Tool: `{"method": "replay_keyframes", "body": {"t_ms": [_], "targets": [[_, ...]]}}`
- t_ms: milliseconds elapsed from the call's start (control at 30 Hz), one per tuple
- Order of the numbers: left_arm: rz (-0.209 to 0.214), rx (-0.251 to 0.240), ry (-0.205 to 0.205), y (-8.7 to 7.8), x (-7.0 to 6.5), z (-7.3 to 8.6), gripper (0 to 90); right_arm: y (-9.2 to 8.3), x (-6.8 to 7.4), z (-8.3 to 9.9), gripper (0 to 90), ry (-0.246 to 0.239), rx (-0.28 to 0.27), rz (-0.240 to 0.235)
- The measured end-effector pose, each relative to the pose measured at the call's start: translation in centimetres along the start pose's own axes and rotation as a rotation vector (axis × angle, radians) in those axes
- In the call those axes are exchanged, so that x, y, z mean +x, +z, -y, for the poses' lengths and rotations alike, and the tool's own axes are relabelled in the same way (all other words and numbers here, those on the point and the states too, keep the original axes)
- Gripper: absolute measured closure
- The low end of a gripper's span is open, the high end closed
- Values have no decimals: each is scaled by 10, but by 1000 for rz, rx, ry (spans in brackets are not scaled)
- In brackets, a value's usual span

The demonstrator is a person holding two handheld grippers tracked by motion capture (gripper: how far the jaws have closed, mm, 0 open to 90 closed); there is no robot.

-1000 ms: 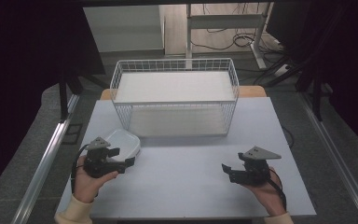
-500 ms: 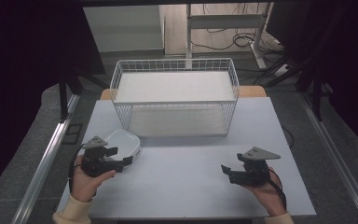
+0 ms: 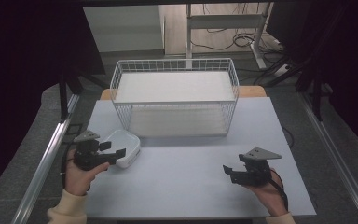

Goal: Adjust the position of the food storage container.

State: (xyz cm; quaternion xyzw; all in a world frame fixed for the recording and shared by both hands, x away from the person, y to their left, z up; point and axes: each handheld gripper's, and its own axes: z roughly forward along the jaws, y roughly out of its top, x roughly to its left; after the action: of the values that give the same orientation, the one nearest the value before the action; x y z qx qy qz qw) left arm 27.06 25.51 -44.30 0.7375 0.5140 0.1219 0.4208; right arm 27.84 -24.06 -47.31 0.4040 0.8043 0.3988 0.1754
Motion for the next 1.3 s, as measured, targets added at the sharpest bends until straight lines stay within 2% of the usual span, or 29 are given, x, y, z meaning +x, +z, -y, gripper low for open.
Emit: {"method": "replay_keyframes", "body": {"t_ms": [367,600,700,800,833,867,1000,1133,1200,1300], "targets": [[-6,5,-44,-2,30,-15,290,-4,-3,0,240,21,0,19],[-42,12,-79,-2,56,-30,301,-3,-4,1,239,23,9,20],[-60,24,-83,1,66,-35,331,-3,-5,1,240,23,9,23],[-95,46,-88,5,78,-39,373,-4,-6,1,239,28,7,26],[-95,46,-88,5,78,-39,387,-4,-6,1,239,29,7,25],[-120,66,-88,9,84,-40,405,-4,-6,1,239,28,8,27],[-145,99,-105,17,96,-42,511,-3,-6,2,239,29,13,25],[-167,135,-97,25,102,-45,688,-2,-7,2,239,28,16,29],[-175,144,-114,29,105,-46,767,-2,-7,2,239,27,17,31],[-200,158,-115,35,107,-45,900,-1,-7,2,239,21,19,33]]}}
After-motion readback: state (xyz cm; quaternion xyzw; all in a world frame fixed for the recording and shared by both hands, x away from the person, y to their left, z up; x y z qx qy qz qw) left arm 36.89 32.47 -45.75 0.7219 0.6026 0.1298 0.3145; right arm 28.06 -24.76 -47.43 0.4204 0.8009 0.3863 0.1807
